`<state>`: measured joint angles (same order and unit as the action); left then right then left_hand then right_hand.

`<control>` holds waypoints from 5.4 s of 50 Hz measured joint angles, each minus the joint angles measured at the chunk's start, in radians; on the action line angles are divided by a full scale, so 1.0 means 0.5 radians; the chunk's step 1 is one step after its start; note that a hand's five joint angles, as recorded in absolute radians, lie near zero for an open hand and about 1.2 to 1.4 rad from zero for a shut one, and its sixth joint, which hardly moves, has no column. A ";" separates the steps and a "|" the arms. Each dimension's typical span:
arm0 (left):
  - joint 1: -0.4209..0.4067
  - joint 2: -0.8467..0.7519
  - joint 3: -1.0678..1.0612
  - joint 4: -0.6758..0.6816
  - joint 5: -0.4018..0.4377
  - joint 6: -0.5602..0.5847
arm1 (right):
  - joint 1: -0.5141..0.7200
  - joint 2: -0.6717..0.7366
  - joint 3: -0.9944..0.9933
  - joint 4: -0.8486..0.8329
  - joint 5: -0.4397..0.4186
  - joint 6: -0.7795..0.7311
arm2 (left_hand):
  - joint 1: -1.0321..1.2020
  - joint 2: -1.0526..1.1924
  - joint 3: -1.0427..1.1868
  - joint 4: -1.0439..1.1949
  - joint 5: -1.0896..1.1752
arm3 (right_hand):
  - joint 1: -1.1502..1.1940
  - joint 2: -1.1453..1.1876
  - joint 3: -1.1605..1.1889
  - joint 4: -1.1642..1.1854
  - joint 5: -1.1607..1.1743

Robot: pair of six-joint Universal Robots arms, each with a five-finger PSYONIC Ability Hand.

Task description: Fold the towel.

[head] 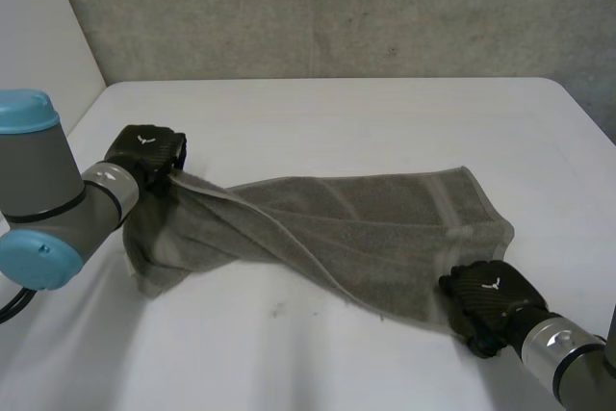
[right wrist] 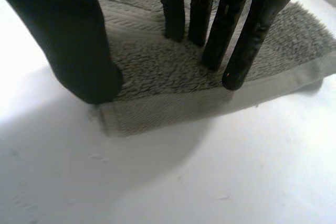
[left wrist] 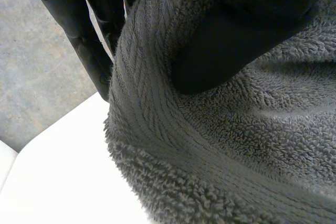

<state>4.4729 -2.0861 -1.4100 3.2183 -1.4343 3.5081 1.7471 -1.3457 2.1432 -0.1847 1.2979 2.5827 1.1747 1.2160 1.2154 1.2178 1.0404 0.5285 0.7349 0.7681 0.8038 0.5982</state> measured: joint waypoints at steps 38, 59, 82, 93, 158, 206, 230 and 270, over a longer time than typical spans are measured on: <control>0.000 0.018 -0.006 -0.004 -0.003 -0.012 | -0.151 -0.067 -0.230 0.205 -0.024 0.007 | 0.000 0.000 0.000 0.000 0.000 | 0.005 -0.251 -0.310 -0.382 -0.302; -0.002 0.014 -0.006 0.000 0.002 -0.012 | -0.250 -0.141 0.041 0.180 -0.298 0.062 | 0.000 0.000 0.000 0.000 0.000 | -0.197 -0.446 -0.509 -0.580 -0.532; -0.003 0.009 -0.009 0.000 0.004 -0.012 | -0.251 -0.110 0.070 -0.044 -0.285 0.028 | 0.000 0.000 0.000 0.000 0.000 | 0.082 -0.141 -0.199 -0.276 -0.272; -0.003 0.009 -0.009 0.000 0.006 -0.012 | -0.242 -0.049 0.046 -0.088 -0.272 0.028 | 0.000 0.000 0.000 0.000 0.000 | 0.112 -0.139 -0.164 -0.243 -0.254; 0.015 1.188 0.109 -0.594 0.168 -0.346 | -0.324 -0.501 -1.903 1.494 -0.269 -0.167 | 0.000 0.000 0.000 0.000 0.000 | 0.835 0.866 0.823 0.771 0.781; -0.050 0.056 0.741 0.378 -0.097 -0.594 | 0.089 0.491 -2.400 0.313 0.110 -0.062 | 0.000 0.002 0.001 0.000 0.000 | 0.846 0.866 0.824 0.772 0.791; 0.084 0.444 -0.684 0.115 0.047 -0.161 | -0.057 0.330 -1.384 1.226 -0.043 -0.550 | 0.000 0.002 0.001 0.000 0.000 | 0.846 0.866 0.836 0.772 0.792; 0.173 -0.432 0.416 -0.117 0.044 -0.074 | 0.186 1.169 -2.283 0.406 0.382 -0.425 | 0.000 0.002 0.001 0.000 0.000 | 0.846 0.866 0.836 0.772 0.792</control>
<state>4.5592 -2.3020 -1.2021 3.1600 -1.4125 3.4710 1.8401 -0.7613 1.0017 0.0185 1.4889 2.3703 1.1747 1.2170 1.2161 1.2179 1.0404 0.9514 1.1677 1.1861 1.1897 0.9942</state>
